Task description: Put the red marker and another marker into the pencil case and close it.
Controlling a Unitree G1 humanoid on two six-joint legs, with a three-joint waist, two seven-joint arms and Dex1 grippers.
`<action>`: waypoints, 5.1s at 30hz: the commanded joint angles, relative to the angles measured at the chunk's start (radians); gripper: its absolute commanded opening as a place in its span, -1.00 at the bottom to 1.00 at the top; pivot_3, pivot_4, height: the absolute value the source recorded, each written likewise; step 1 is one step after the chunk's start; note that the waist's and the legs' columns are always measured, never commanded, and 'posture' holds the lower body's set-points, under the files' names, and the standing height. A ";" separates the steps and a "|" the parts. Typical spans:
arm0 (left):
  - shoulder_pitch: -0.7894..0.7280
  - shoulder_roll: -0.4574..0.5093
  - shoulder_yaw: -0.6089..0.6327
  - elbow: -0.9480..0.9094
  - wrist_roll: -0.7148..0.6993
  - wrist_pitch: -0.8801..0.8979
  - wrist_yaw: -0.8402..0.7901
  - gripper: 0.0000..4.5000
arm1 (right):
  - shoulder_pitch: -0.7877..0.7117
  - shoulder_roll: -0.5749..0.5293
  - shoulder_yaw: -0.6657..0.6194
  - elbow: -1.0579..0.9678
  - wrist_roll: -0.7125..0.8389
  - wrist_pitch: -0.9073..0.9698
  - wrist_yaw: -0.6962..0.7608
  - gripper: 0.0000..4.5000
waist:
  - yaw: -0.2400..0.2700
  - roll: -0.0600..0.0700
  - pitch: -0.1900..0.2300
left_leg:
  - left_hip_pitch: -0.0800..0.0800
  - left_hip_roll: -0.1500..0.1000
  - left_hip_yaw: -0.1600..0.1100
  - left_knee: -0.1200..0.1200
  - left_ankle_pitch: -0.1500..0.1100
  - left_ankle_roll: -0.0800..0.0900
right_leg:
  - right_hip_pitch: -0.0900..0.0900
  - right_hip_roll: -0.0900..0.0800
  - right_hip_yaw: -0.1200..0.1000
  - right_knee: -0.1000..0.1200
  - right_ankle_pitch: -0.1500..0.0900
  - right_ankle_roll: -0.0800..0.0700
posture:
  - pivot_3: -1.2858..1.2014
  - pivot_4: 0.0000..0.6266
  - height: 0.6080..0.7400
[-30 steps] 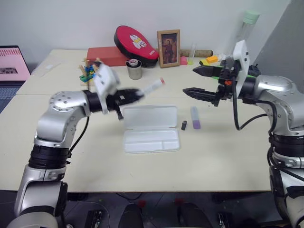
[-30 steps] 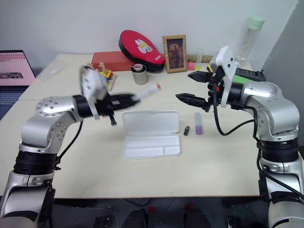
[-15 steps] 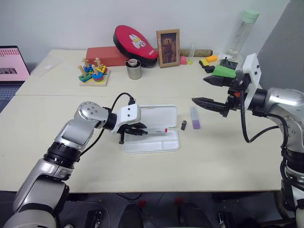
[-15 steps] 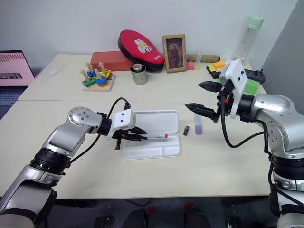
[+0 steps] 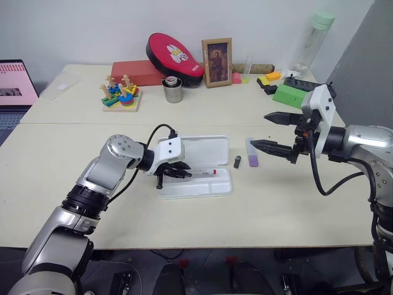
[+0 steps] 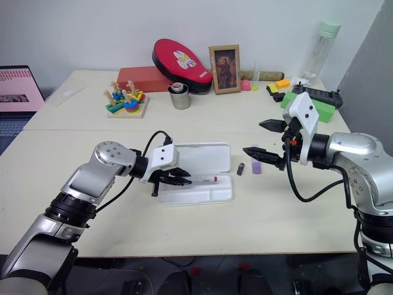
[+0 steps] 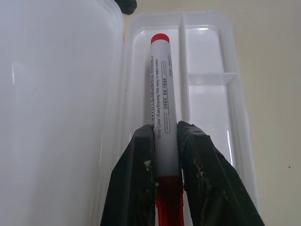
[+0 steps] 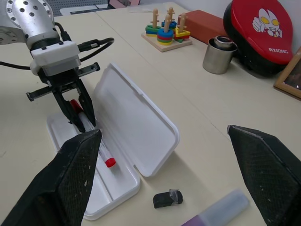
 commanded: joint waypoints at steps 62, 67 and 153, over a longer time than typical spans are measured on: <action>0.277 -0.164 0.453 -0.465 -0.490 0.175 0.331 0.99 | -0.020 0.479 0.114 0.390 -0.397 0.179 -0.697 1.00 | -0.002 -0.002 -0.002 | 0.001 0.000 0.000 0.001 0.000 0.000 | 0.001 0.000 0.000 0.001 0.000 0.000 | 0.03 -0.52 1.00; 0.275 -0.162 0.448 -0.478 -0.506 0.183 0.337 1.00 | -0.010 0.480 0.129 0.393 -0.416 0.173 -0.698 0.92 | -0.003 -0.002 -0.002 | 0.001 0.000 0.000 0.001 0.000 0.000 | 0.001 0.000 0.000 0.002 0.000 0.000 | 0.03 -0.52 1.00; 0.789 0.082 0.768 -0.707 -0.670 0.280 0.364 1.00 | -0.268 0.353 0.430 0.291 -0.362 -0.066 0.163 0.99 | 0.000 -0.002 -0.001 | 0.002 0.001 0.001 -0.001 -0.002 0.003 | -0.005 0.000 -0.001 0.000 -0.002 -0.003 | 0.03 -0.52 1.00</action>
